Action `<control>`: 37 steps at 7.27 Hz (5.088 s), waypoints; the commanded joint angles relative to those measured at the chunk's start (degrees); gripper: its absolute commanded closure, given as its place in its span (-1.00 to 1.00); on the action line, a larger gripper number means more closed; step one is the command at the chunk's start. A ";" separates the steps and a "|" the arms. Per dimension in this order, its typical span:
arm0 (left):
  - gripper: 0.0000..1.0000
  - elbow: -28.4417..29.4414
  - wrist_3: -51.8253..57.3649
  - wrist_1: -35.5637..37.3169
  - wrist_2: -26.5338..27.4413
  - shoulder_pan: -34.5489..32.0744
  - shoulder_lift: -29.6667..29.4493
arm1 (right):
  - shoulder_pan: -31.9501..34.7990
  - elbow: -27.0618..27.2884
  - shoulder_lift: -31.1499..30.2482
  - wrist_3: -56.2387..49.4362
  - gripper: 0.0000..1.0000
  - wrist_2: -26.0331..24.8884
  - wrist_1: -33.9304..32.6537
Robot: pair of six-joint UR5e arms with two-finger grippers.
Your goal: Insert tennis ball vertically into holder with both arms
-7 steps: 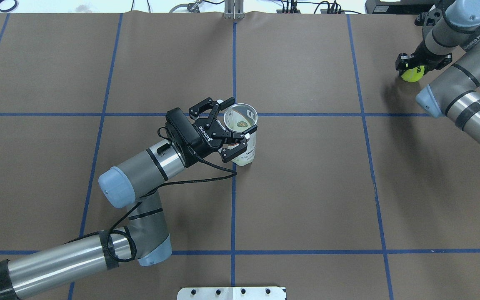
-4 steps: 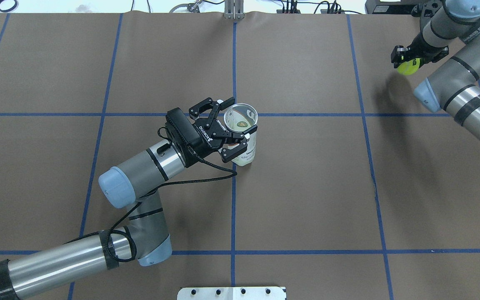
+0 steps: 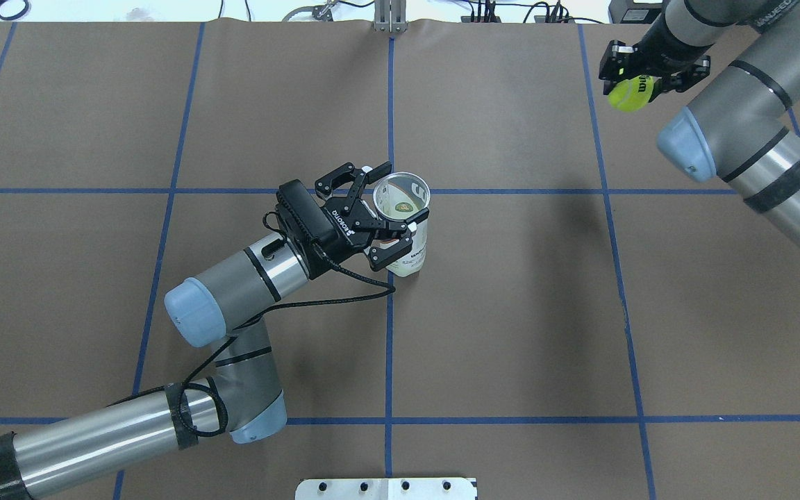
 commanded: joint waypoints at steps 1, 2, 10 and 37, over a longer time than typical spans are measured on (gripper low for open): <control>-0.80 -0.03 0.00 0.07 -0.02 0.04 -0.01 | -6.32 6.15 3.29 11.48 1.00 -0.28 -2.66; -0.80 0.06 0.00 0.16 -0.02 0.13 -0.09 | -7.91 6.33 5.05 13.61 1.00 -0.20 -2.58; -0.80 0.06 0.00 0.51 -0.02 0.22 -0.09 | -14.87 1.58 14.47 19.96 1.00 -2.39 -2.49; -0.97 -15.23 -30.07 63.65 -42.83 -46.68 26.90 | 12.81 4.75 -21.29 -35.32 -1.00 0.85 -1.18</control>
